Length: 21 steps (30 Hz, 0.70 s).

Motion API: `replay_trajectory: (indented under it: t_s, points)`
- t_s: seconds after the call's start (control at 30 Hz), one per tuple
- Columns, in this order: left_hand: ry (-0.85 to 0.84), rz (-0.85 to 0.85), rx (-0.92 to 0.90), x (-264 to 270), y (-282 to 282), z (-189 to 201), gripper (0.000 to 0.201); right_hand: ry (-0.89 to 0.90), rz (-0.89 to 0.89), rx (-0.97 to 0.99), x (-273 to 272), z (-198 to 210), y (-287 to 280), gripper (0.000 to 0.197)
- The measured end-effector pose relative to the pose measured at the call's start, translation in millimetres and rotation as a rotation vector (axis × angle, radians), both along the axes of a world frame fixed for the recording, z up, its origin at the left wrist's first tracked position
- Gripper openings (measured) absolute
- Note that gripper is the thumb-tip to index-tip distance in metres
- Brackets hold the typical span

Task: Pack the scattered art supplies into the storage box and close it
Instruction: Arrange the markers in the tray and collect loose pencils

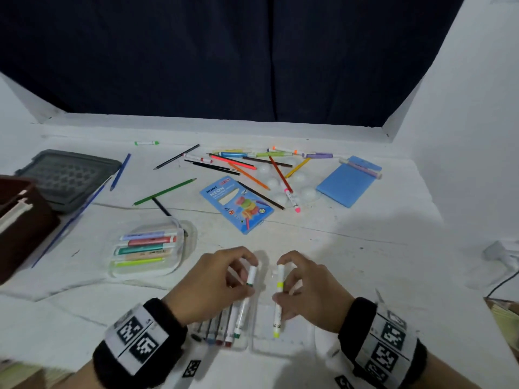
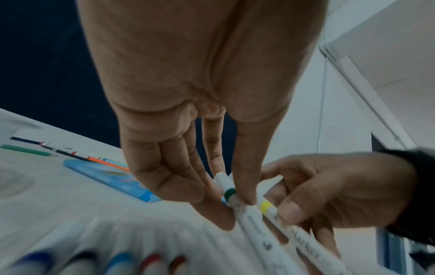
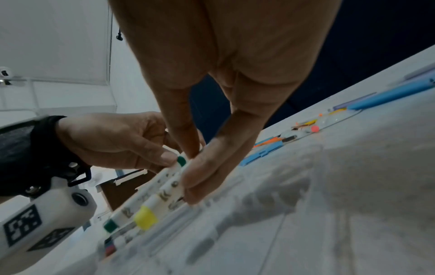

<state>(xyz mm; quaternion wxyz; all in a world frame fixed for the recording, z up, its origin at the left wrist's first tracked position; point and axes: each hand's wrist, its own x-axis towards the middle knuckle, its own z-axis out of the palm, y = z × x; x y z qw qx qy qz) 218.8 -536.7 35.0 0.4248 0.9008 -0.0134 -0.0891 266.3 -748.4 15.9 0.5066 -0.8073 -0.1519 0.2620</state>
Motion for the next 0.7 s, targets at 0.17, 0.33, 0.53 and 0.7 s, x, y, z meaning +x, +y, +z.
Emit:
replay_trajectory:
  t_s: [0.17,0.33,0.53,0.7]
  points:
    - [0.002,0.006,0.07,-12,5,-22,0.033,0.024,0.031,-0.05,-9,-18,16,0.044]
    - [0.006,-0.06,0.221,-10,6,-23,0.043,-0.02,0.056,-0.139,-13,-21,22,0.054]
    - [0.009,-0.239,0.45,-8,20,-24,0.076,-0.285,0.226,-0.389,-12,-12,18,0.078]
    - [0.018,-0.345,0.57,-7,28,-28,0.087,-0.329,0.336,-0.51,-17,-14,25,0.08]
